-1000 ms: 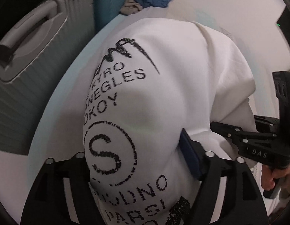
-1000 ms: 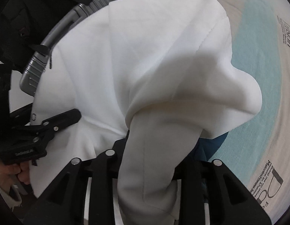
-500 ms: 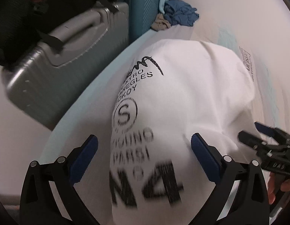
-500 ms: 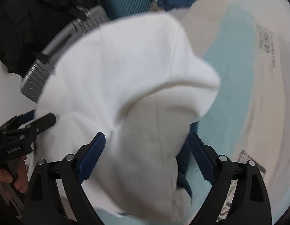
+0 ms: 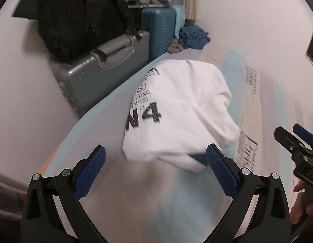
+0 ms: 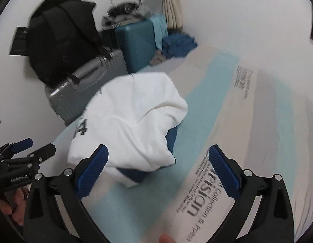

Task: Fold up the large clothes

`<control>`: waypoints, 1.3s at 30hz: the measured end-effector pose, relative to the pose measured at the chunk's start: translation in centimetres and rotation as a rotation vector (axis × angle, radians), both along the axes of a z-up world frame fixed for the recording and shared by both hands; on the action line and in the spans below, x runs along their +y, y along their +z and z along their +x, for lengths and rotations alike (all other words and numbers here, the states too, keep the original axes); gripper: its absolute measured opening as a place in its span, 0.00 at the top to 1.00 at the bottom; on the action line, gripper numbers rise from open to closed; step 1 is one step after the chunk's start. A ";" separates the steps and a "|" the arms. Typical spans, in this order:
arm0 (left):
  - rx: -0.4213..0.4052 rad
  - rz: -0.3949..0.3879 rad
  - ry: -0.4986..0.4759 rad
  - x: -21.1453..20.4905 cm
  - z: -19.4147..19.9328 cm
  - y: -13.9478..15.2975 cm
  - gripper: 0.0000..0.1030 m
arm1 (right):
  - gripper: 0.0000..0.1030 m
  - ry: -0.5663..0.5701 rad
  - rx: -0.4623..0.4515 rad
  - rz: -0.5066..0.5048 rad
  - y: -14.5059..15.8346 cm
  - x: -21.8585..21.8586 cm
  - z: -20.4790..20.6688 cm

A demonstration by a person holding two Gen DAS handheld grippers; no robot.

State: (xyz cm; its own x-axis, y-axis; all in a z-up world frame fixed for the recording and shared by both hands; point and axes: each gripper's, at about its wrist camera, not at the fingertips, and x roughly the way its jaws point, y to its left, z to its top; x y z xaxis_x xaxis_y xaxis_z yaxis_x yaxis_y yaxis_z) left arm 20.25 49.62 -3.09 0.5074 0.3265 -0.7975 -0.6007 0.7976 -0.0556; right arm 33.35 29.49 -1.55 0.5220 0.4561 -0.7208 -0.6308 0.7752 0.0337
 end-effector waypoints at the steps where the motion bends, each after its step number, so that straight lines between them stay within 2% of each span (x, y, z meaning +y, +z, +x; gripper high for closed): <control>1: -0.007 0.017 0.000 -1.8 -1.2 0.9 0.06 | 0.07 0.006 -0.018 -0.010 0.6 -0.8 -1.4; 4: -0.025 0.052 0.004 -5.4 -3.7 2.5 0.06 | 0.07 0.007 -0.054 -0.005 2.0 -3.1 -5.0; 7: -0.084 0.044 -0.005 -8.5 -6.9 3.9 0.06 | 0.07 0.000 -0.066 0.029 2.8 -5.7 -8.2; 14: -0.054 0.107 0.010 -12.7 -11.9 2.5 0.06 | 0.07 -0.047 -0.096 0.067 1.9 -9.0 -13.0; 16: -0.050 0.117 0.022 -12.9 -12.9 1.8 0.06 | 0.07 -0.038 -0.121 0.064 1.4 -8.9 -14.4; 19: -0.062 0.088 0.023 -12.8 -14.1 1.1 0.06 | 0.07 -0.025 -0.138 0.046 1.0 -8.5 -16.0; 25: -0.075 0.079 -0.006 -12.5 -15.5 1.1 0.06 | 0.07 -0.039 -0.149 0.037 1.3 -7.8 -17.9; 35: -0.096 0.082 -0.038 -12.1 -16.0 1.7 0.06 | 0.07 -0.076 -0.139 0.038 1.8 -7.1 -18.6; 39: -0.088 0.052 -0.034 -11.9 -16.3 1.6 0.06 | 0.07 -0.074 -0.142 0.031 2.0 -6.8 -18.9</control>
